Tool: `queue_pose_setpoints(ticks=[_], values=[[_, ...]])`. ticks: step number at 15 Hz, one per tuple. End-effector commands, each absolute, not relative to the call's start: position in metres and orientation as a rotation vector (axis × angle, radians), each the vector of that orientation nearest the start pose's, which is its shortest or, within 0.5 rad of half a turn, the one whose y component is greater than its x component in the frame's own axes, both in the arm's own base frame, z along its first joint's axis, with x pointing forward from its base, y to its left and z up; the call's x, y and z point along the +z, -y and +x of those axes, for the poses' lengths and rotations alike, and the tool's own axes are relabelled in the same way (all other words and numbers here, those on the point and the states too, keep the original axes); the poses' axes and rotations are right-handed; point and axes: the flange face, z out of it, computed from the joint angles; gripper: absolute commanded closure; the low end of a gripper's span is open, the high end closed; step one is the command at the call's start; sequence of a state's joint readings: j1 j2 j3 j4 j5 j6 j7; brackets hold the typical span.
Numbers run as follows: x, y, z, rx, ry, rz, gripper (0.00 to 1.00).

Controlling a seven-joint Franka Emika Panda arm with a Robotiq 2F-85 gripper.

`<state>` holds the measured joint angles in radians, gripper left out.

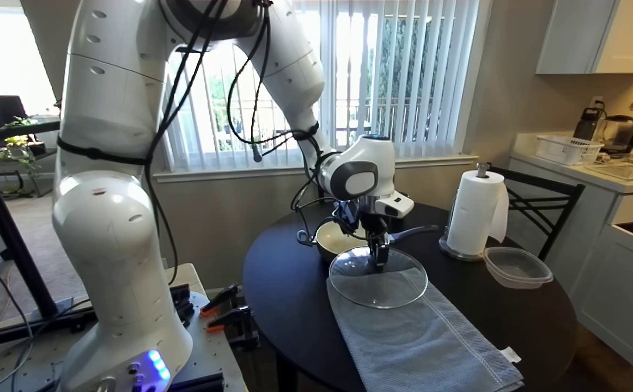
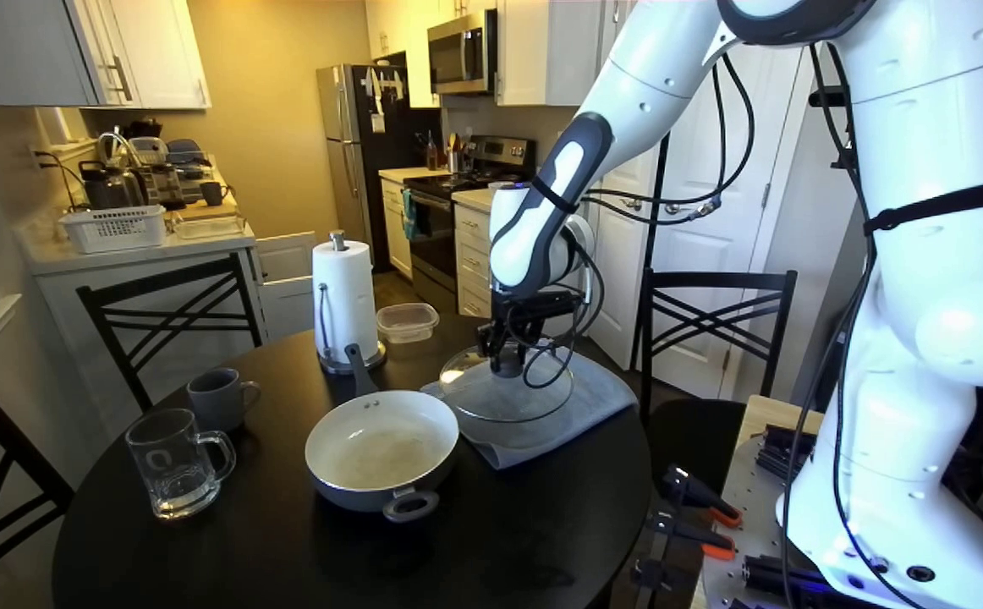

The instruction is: Put the lid on the pot

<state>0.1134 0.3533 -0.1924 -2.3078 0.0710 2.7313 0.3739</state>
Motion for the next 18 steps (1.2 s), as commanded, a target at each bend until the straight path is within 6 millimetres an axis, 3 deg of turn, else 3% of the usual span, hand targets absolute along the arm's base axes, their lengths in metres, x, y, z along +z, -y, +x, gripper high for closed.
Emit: queue_pose_setpoints(ticks=[1, 9, 18], values=[[0.218, 0.011, 0.551, -0.097, -0.744, -3.099, 0.67], [0.221, -0.095, 0.606, -0.053, -0.587, -3.169, 0.67], [0.201, -0.153, 0.65, -0.042, -0.508, -3.169, 0.67]])
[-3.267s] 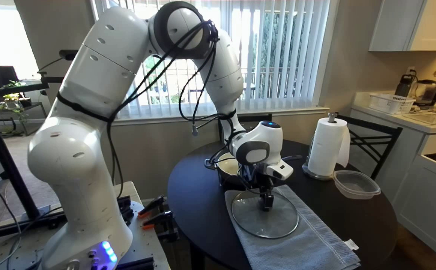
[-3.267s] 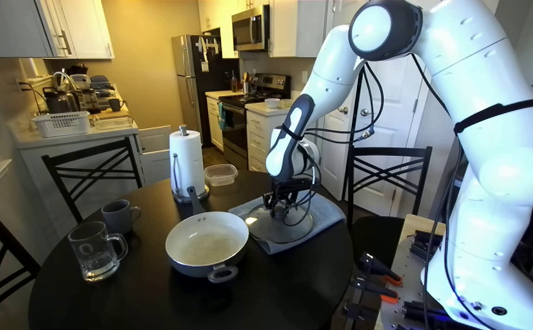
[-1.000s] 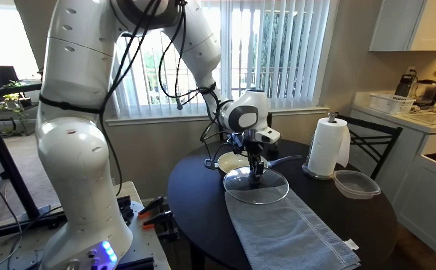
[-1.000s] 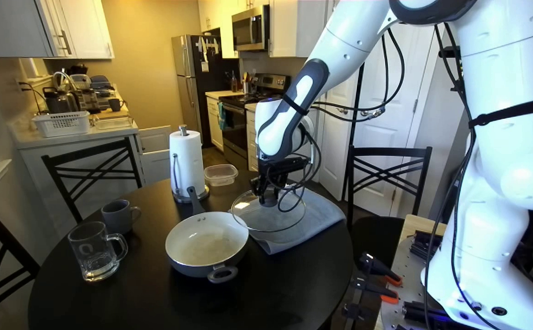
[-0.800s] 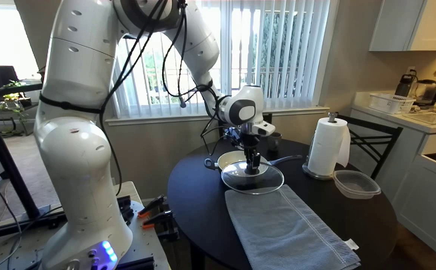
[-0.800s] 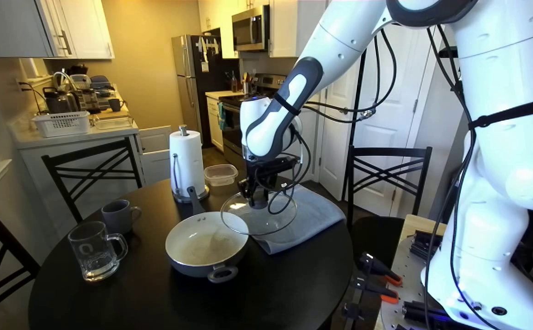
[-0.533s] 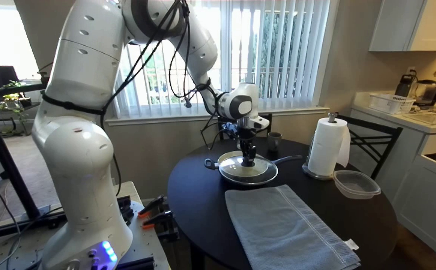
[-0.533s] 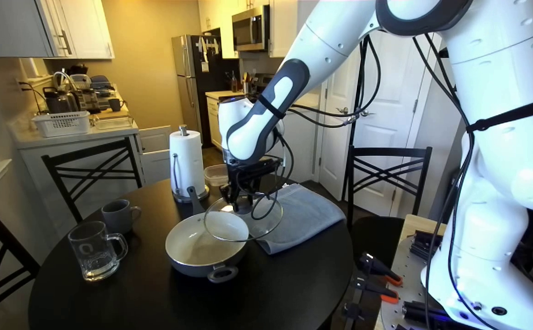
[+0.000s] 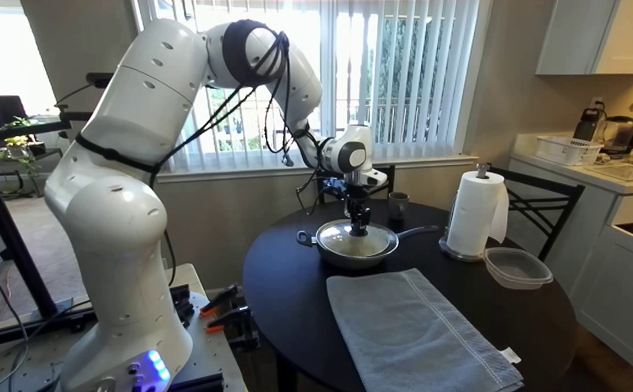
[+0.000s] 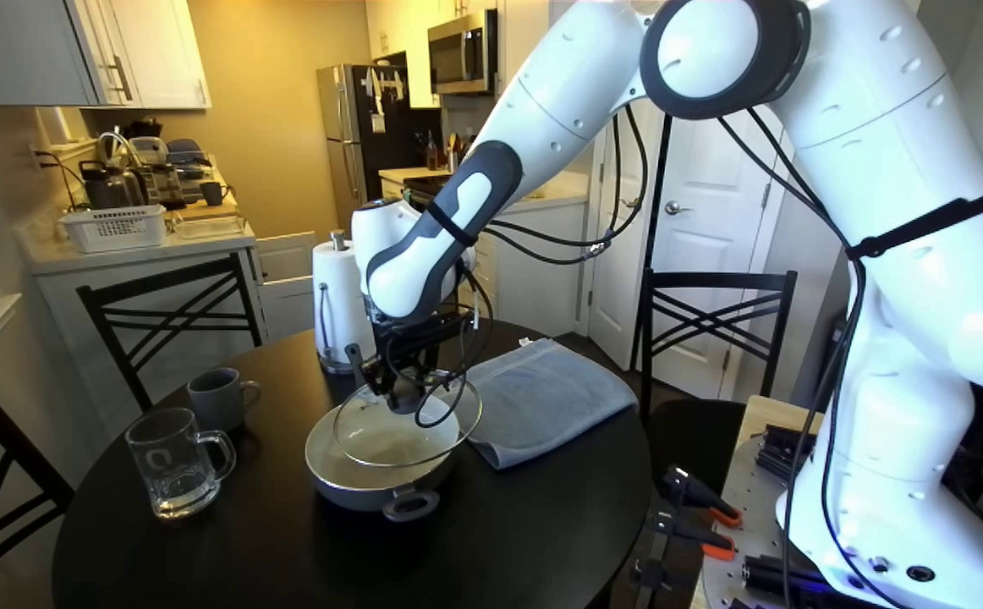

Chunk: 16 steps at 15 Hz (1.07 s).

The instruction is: Put the lid on the pot

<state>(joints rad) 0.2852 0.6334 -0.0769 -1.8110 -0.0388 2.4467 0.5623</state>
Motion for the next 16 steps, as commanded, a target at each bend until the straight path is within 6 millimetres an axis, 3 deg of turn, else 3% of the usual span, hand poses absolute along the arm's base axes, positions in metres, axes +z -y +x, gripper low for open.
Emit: queue_pose_setpoints(ticks=[1, 8, 16], values=[[0.199, -0.159, 0.654, -0.041, -0.499, -3.172, 0.67], [0.192, -0.191, 0.665, 0.0, -0.449, -3.19, 0.67], [0.196, -0.194, 0.674, 0.035, -0.438, -3.179, 0.67]])
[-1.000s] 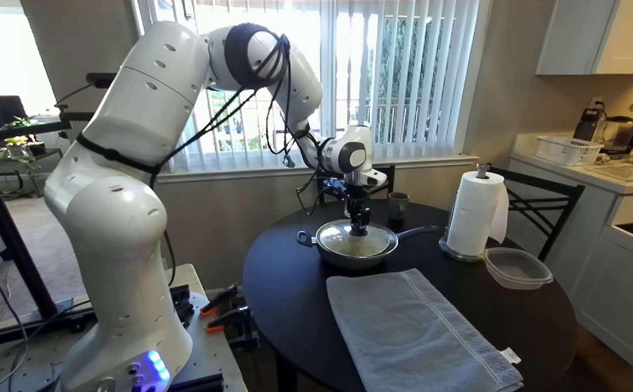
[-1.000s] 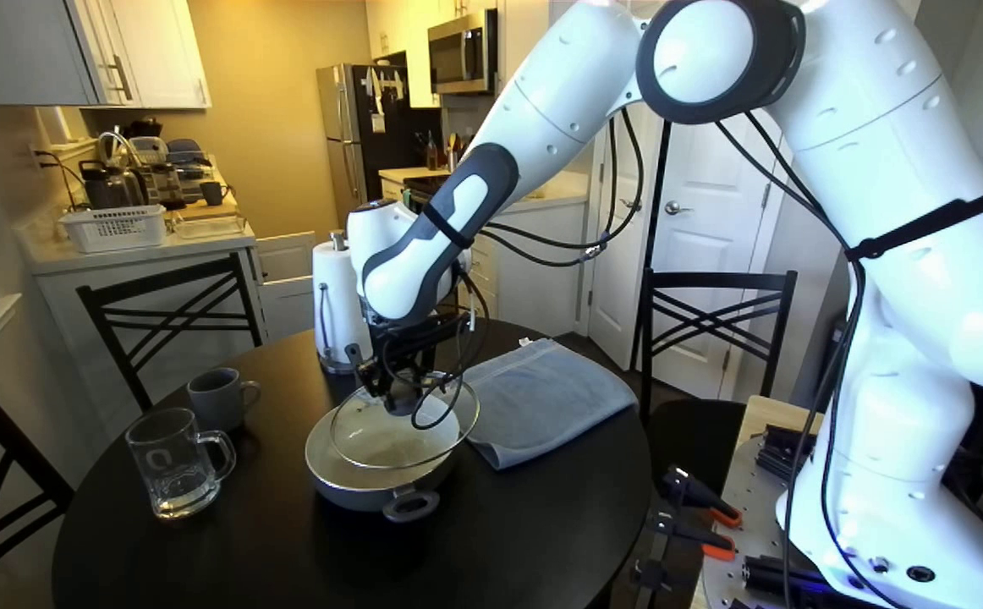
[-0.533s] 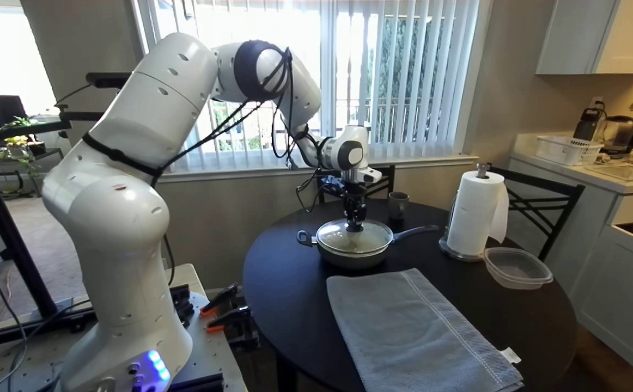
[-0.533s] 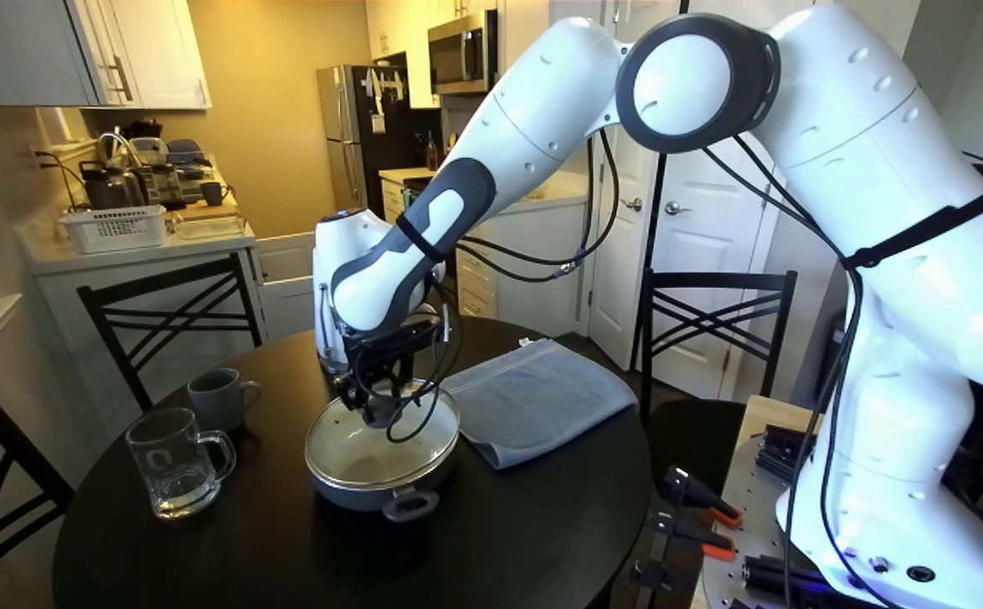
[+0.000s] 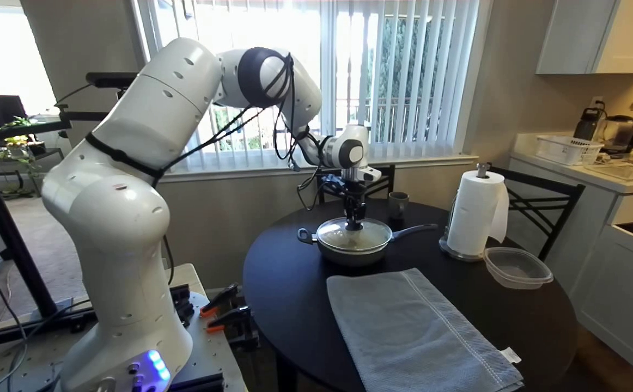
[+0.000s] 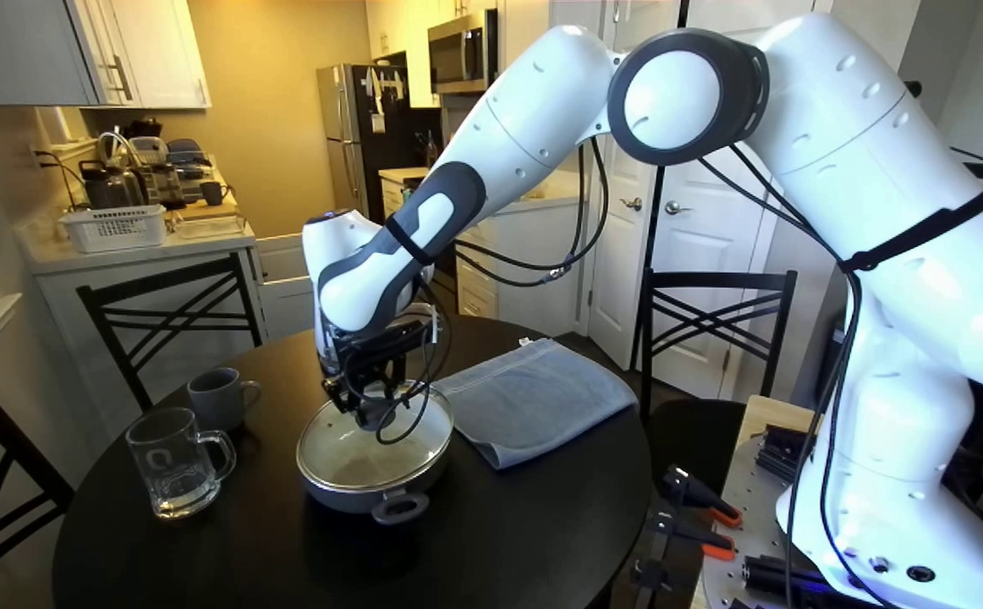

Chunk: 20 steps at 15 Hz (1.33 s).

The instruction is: Put the lid on the pot

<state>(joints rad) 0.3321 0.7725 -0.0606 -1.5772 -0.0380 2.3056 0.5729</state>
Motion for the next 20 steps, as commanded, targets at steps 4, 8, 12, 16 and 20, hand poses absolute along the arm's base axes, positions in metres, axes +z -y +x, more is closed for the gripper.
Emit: queue_pose_setpoints(ticks=[4, 8, 12, 16, 20], values=[[0.201, -0.189, 0.677, 0.036, -0.442, -3.157, 0.67], [0.2, -0.181, 0.679, 0.066, -0.477, -3.129, 0.67], [0.196, -0.179, 0.68, 0.098, -0.505, -3.105, 0.67], [0.191, -0.184, 0.679, 0.107, -0.5, -3.1, 0.67], [0.188, -0.191, 0.677, 0.116, -0.496, -3.095, 0.67]])
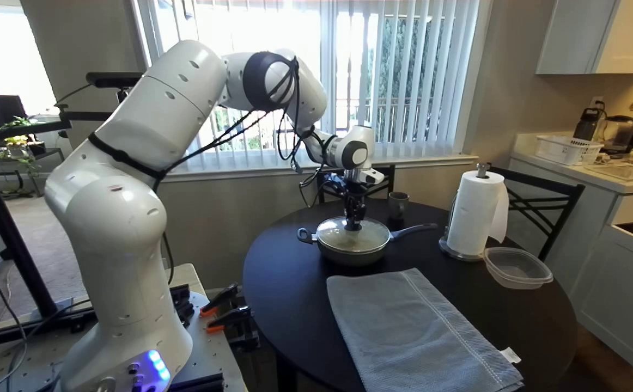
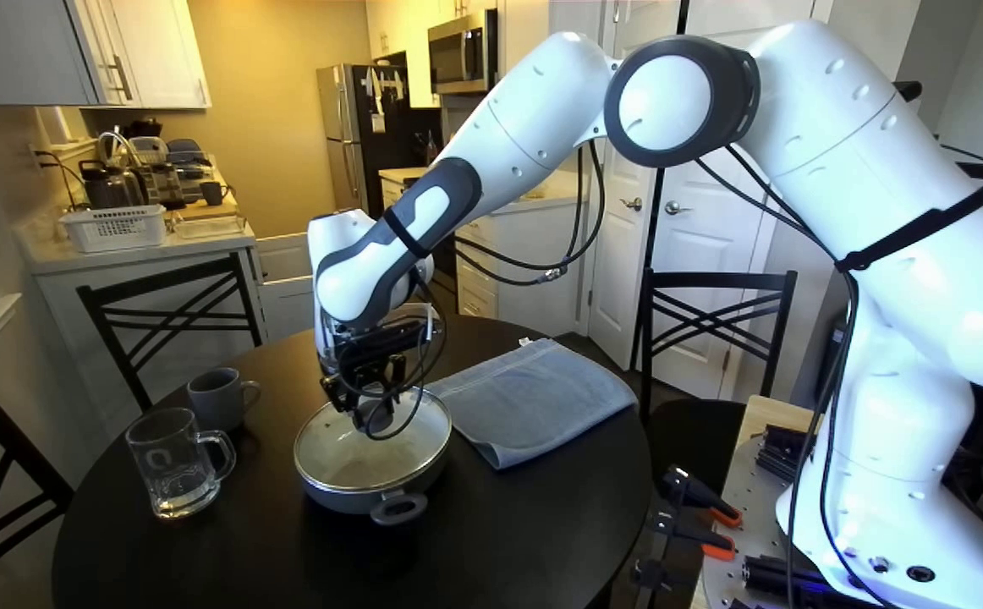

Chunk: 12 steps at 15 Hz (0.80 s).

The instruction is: Put the lid on the pot

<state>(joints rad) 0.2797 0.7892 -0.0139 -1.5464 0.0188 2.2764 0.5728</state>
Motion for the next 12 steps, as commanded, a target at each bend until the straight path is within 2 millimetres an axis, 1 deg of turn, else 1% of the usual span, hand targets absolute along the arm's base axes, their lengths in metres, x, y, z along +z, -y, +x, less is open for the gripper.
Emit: queue_pose_setpoints(ticks=[1, 2, 3, 4, 6, 9, 12], values=[[0.187, -0.192, 0.676, 0.122, -0.494, -3.096, 0.17], [0.187, -0.193, 0.676, 0.122, -0.495, -3.097, 0.16], [0.187, -0.195, 0.676, 0.118, -0.494, -3.099, 0.12], [0.189, -0.197, 0.676, 0.112, -0.493, -3.1, 0.05], [0.196, -0.202, 0.674, 0.087, -0.498, -3.119, 0.0], [0.209, -0.206, 0.67, 0.065, -0.487, -3.166, 0.0], [0.216, -0.206, 0.668, 0.055, -0.504, -3.186, 0.0]])
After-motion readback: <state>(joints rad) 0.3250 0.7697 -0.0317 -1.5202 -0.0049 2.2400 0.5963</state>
